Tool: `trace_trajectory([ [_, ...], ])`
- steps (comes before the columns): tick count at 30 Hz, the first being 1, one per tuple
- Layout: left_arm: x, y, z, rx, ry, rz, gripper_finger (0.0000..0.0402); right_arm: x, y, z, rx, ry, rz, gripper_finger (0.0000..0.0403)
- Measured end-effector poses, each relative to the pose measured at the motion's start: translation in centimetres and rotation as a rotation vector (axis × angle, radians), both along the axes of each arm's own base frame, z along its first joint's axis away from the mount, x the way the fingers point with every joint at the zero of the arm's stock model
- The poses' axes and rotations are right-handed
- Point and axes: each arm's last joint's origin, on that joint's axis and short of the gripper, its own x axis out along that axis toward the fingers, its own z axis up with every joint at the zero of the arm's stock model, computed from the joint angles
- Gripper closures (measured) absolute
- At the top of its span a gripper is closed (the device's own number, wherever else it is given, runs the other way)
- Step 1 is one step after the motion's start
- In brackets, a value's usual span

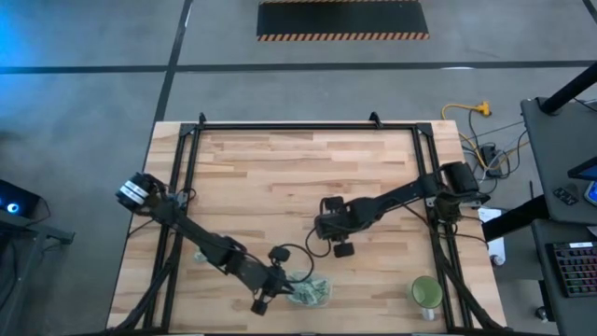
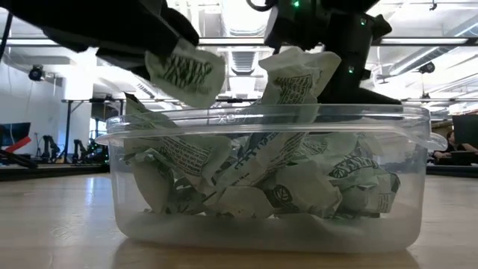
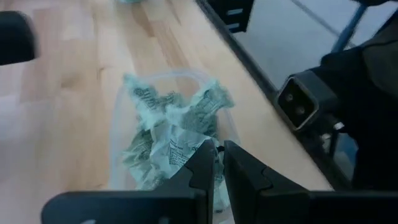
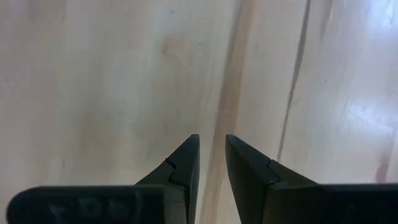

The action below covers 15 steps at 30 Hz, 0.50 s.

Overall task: Pick and place Stevia / Truvia into bins
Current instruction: Put the stevia packet into the transparent container

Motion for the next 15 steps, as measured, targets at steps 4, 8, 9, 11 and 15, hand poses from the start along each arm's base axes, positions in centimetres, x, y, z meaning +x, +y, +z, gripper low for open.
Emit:
trace_trajectory([
  [4,0.44,-0.26,-0.06,-0.009,0.004,-0.019,0.0389,-0.23,-0.27,0.15,0.004,-0.019,-0.013,0.0335],
  [8,0.72,-0.29,-0.37,0.000,0.010,-0.018,0.0388,-0.38,-0.26,0.31,0.010,-0.051,-0.008,0.0335],
  [9,0.84,-0.28,-0.37,-0.001,0.007,-0.016,0.0385,-0.45,-0.28,0.39,0.011,-0.060,-0.007,0.0335],
  [11,0.89,-0.23,-0.46,0.001,0.010,-0.014,0.0373,-0.51,-0.28,0.51,0.014,-0.077,-0.006,0.0335],
  [15,0.98,-0.08,-0.51,0.003,0.010,-0.004,0.0330,-0.57,-0.30,0.69,0.017,-0.092,-0.004,0.0335],
])
